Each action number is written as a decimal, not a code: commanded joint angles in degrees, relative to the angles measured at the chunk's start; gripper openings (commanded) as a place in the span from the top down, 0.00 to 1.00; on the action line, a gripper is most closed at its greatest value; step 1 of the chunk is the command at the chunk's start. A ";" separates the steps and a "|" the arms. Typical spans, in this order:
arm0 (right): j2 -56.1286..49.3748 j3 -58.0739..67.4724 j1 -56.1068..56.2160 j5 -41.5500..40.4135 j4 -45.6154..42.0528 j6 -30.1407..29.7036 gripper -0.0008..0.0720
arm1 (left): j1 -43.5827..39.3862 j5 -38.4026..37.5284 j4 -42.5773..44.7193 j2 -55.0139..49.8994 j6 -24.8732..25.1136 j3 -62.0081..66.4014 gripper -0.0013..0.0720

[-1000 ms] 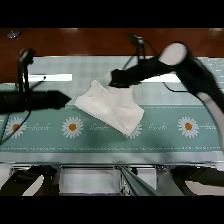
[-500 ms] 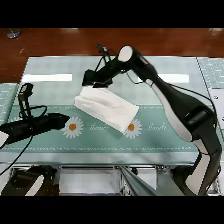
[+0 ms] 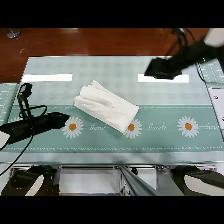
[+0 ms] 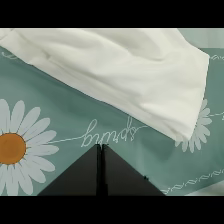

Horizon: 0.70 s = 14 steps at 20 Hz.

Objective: Fold the shirts.

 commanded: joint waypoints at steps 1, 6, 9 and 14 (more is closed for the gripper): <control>21.24 -39.32 -3.06 -25.42 6.01 10.67 0.13 | 0.04 0.15 0.02 0.02 0.09 -0.04 0.96; 21.79 -60.00 3.04 -35.82 36.70 -3.02 0.14 | -0.02 0.13 0.00 -1.55 0.09 -0.04 0.96; 13.20 -56.85 6.29 -34.23 36.92 -6.47 0.14 | -0.11 0.13 -0.09 -2.71 0.11 -0.04 0.96; -3.10 -45.27 11.87 -31.10 37.09 -8.55 0.14 | -0.09 0.66 0.02 -2.80 0.13 -0.04 0.96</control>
